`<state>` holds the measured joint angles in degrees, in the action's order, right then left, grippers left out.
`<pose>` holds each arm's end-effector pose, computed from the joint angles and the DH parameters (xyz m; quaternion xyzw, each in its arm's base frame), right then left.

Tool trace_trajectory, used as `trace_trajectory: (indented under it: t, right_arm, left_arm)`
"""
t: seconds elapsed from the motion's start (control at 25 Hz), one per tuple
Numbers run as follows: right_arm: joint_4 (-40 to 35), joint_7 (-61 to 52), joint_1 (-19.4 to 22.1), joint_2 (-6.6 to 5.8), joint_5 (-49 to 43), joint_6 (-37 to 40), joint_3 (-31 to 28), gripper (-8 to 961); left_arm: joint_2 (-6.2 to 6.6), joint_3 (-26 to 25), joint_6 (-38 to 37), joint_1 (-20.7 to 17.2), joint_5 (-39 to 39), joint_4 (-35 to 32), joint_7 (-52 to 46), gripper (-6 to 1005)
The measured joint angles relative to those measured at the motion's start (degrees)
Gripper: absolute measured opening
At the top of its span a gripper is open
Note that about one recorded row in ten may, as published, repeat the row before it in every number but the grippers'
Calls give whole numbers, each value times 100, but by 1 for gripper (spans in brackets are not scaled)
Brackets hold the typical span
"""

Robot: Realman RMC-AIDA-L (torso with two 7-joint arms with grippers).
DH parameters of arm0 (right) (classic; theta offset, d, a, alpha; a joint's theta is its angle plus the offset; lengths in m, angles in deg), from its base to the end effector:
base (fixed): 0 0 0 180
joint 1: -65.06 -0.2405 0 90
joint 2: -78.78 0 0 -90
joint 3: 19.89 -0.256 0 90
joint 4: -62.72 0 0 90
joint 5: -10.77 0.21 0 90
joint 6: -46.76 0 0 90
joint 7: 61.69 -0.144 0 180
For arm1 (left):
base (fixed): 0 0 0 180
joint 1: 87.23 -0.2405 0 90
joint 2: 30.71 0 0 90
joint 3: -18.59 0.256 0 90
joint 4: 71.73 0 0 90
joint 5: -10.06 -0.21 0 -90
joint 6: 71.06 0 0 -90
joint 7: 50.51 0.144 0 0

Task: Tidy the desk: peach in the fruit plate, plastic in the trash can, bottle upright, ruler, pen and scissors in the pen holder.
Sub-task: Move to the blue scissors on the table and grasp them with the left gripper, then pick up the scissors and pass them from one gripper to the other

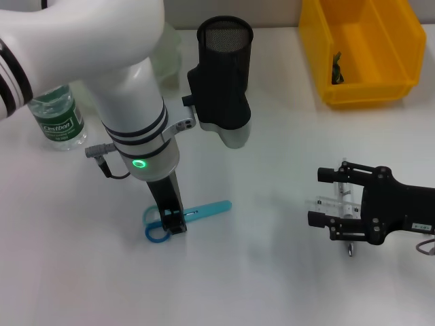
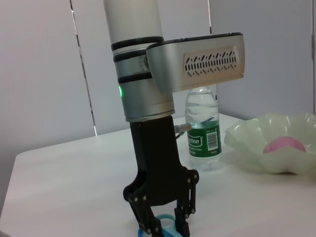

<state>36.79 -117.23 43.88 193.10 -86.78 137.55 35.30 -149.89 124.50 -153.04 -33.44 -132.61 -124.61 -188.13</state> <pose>0.3033 0.2700 -0.0137 -0.9467 0.1273 0.2654 0.1311 -0.1471 0.3481 -0.0962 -0.9353 -0.0853 0.3414 0.0363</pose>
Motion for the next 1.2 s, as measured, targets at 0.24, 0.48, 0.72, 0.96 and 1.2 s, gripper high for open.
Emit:
trace_trajectory:
  t: [0.24,0.48,0.72,0.96,1.2]
  right_arm:
    - [0,0,0,6,0,0,0,792]
    - [0,-1,7,13,0,0,0,791]
    - [0,-11,16,13,0,0,-7,791]
    - [0,-26,24,12,0,16,-58,792]
    - [-3,-30,60,13,0,86,-195,792]
  left_arm:
    - [0,22,12,6,6,4,0,326]
    - [0,27,17,11,-8,9,-3,310]
    - [0,26,17,17,-1,15,-8,268]
    - [0,-295,11,-31,53,-64,15,268]
    - [18,-1087,-45,-154,374,-70,313,269]
